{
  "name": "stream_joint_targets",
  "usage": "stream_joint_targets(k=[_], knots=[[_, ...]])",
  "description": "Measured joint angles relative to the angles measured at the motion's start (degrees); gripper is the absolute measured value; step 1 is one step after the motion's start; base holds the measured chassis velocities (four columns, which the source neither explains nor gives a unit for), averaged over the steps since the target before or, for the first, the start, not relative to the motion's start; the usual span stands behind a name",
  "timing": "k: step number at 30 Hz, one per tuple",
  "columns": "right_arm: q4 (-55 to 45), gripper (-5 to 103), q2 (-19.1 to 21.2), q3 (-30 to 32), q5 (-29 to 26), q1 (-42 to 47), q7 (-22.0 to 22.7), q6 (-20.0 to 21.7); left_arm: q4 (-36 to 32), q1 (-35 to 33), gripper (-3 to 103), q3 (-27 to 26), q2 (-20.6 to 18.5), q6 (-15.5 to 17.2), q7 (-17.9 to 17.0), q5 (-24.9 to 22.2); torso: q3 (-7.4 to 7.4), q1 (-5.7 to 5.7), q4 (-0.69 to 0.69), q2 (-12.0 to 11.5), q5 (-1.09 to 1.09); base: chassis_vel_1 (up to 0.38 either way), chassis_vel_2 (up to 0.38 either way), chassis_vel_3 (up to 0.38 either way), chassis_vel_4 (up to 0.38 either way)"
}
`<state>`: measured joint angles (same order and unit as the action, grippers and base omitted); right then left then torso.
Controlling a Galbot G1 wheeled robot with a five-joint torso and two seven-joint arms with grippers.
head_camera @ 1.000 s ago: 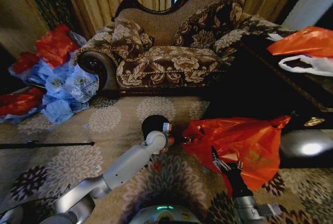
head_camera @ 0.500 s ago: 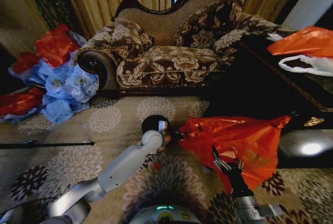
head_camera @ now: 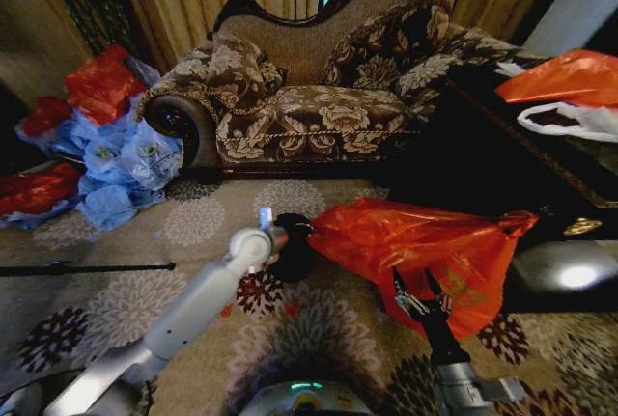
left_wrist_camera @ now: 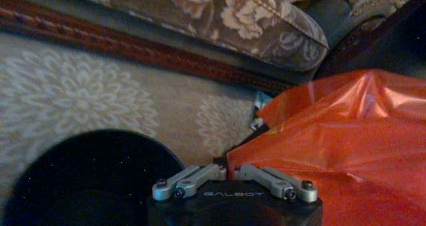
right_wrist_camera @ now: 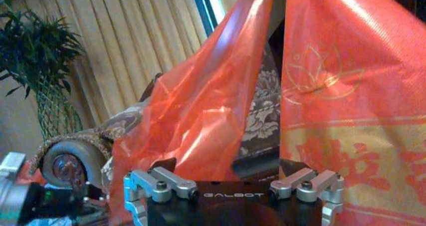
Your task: Place a garbage bag over the trash bin.
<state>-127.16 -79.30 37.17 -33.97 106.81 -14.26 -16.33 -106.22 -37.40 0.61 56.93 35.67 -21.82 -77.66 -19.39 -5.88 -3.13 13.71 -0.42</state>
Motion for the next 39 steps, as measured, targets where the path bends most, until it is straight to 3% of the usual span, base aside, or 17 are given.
stream_joint_targets(k=[13, 20, 39], knots=[[-0.5, 100, 0.5, -1.6, 0.7, -1.3, 0.5, 1.2, -3.8, -1.2, 0, -5.3, -4.6, -0.6, -1.0, -3.0, 0.00, 0.00, 0.00, 0.0, -0.01, 0.000, 0.000, 0.000, 0.000], [-0.1, 100, 1.1, -3.4, 0.8, -4.1, 1.6, 2.7, -4.8, 0.0, 0, -7.1, -9.2, -0.6, -1.9, -5.5, 0.00, 0.00, 0.01, 0.0, 0.01, 0.000, 0.000, 0.000, 0.000], [2.4, 100, 0.7, -4.4, 0.4, -5.4, 1.5, 3.1, -4.8, -0.4, 0, -7.8, -9.6, -0.7, -3.7, -8.8, 0.00, 0.00, 0.00, 0.0, 0.01, 0.000, 0.000, 0.000, 0.000]])
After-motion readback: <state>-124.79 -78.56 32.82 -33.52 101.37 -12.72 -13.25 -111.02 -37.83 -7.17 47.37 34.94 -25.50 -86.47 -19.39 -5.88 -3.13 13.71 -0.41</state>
